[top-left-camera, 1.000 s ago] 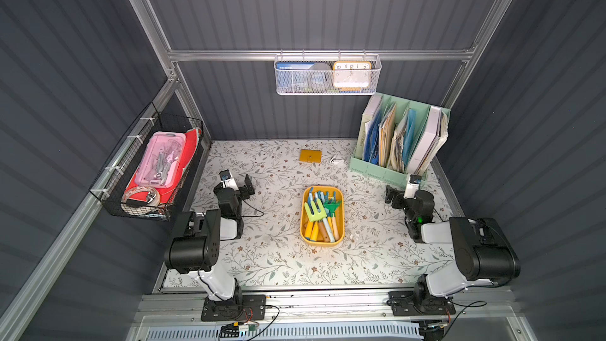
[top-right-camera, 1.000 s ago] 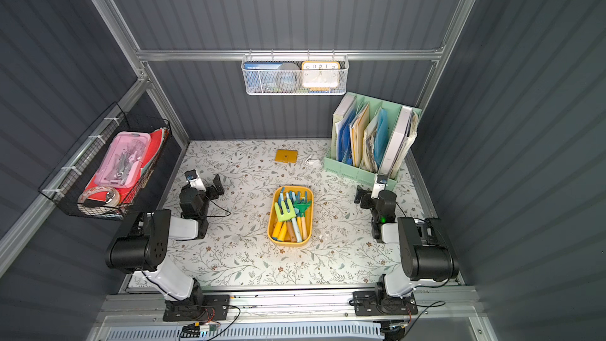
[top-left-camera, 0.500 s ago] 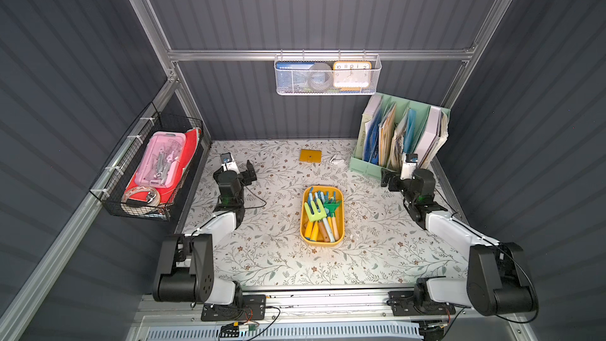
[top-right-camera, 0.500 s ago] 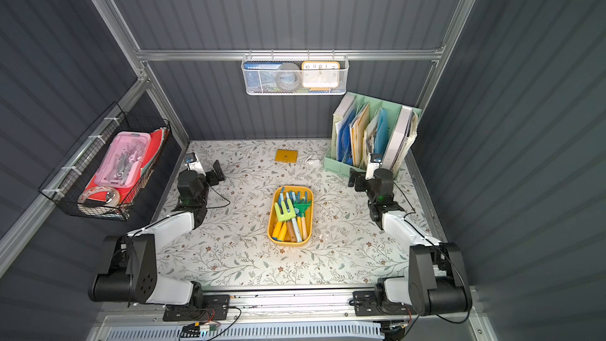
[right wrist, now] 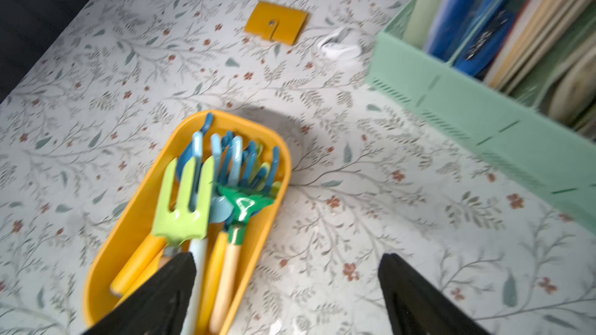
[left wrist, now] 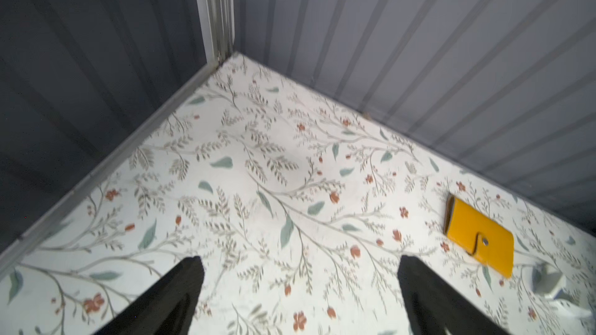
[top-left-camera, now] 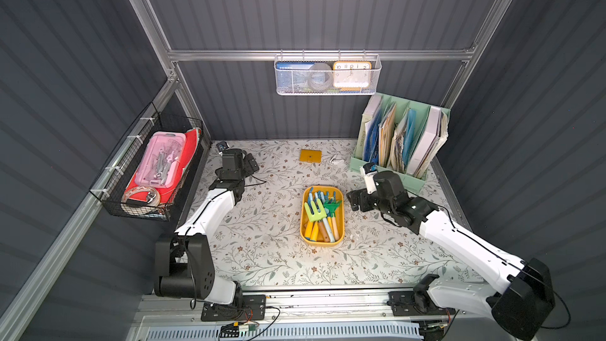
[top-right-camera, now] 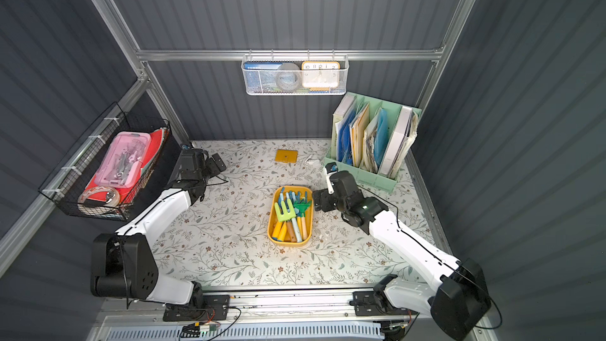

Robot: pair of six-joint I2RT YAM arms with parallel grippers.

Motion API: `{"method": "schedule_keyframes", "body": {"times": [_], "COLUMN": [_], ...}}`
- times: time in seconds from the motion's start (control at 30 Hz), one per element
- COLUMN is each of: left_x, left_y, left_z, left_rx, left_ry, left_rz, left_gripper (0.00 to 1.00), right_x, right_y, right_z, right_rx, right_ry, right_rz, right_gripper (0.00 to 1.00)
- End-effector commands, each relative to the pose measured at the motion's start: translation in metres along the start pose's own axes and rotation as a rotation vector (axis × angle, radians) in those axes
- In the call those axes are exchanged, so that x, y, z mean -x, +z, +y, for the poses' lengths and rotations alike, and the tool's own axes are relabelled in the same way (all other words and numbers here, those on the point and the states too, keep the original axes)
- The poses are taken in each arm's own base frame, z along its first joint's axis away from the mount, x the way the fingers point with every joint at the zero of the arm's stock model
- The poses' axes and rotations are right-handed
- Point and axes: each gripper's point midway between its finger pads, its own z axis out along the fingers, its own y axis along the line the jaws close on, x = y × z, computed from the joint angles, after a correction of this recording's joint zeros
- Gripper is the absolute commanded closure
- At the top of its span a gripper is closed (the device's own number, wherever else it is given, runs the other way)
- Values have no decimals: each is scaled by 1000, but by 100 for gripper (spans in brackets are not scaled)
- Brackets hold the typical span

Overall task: Take the hand rake out of the storage box
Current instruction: Pick up the rake from the storage box.

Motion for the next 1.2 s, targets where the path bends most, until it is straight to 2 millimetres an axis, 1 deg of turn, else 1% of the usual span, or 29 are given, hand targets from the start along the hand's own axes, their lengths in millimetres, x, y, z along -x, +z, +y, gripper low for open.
{"method": "schedule_keyframes", "body": {"times": [0.0,0.07,0.17,0.33,0.47,0.57,0.8,0.9,1.03,1.17], "left_x": [-23,-34,-51,-71,-79,-83,-85,-84,-79,-75], "left_y": [-15,-17,-17,-19,-21,-21,-20,-20,-21,-23], "left_z": [-1,-2,0,-1,-1,-1,-2,-2,-2,-3], "left_rx": [36,51,64,68,70,74,80,81,88,82], "left_ry": [-18,-7,-1,22,17,18,16,17,16,14], "left_rz": [78,108,171,224,235,240,247,242,231,224], "left_gripper": [0,0,0,0,0,0,0,0,0,0], "right_x": [-56,-71,-85,-89,-93,-95,-91,-94,-96,-96], "right_y": [5,7,9,11,21,29,44,51,57,62], "right_z": [9,24,46,72,89,98,111,112,113,113], "right_rx": [-70,-69,-76,-88,-81,-79,-83,-96,-112,-132], "right_ry": [29,8,-19,-57,-70,-83,-106,-116,-119,-123], "right_rz": [230,286,324,345,372,382,390,407,422,424], "right_gripper": [11,13,16,22,31,35,45,50,53,55]}}
